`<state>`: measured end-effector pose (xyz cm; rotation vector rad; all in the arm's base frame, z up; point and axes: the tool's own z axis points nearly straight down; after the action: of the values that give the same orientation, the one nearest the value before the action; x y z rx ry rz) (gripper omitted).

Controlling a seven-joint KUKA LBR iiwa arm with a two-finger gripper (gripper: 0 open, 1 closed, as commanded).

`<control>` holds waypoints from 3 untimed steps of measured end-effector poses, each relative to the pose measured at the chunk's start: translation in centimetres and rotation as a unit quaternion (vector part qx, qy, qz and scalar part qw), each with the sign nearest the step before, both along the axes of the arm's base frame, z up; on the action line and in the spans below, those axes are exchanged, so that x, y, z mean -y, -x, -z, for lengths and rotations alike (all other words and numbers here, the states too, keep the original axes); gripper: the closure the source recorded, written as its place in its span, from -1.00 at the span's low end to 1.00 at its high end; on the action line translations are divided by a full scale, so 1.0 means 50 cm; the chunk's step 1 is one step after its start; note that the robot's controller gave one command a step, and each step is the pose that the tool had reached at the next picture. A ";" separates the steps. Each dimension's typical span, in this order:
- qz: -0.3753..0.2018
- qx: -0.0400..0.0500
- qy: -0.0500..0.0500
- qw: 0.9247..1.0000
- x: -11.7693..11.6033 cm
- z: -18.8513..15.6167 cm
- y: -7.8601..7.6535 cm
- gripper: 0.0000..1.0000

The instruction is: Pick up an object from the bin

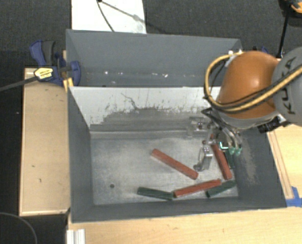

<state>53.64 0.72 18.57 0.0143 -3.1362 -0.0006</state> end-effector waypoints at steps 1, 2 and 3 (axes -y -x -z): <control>0.000 0.004 0.000 1.000 0.000 -0.008 -0.004 -1.00; 0.015 0.006 0.000 1.000 -0.006 0.124 0.006 -1.00; 0.016 0.002 0.000 1.000 -0.008 0.251 0.011 -1.00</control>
Offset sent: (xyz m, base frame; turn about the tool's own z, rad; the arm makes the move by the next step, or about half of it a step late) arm -0.0092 0.0048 -0.1157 0.0501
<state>53.08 1.12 6.04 -0.0353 -3.1401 -0.0012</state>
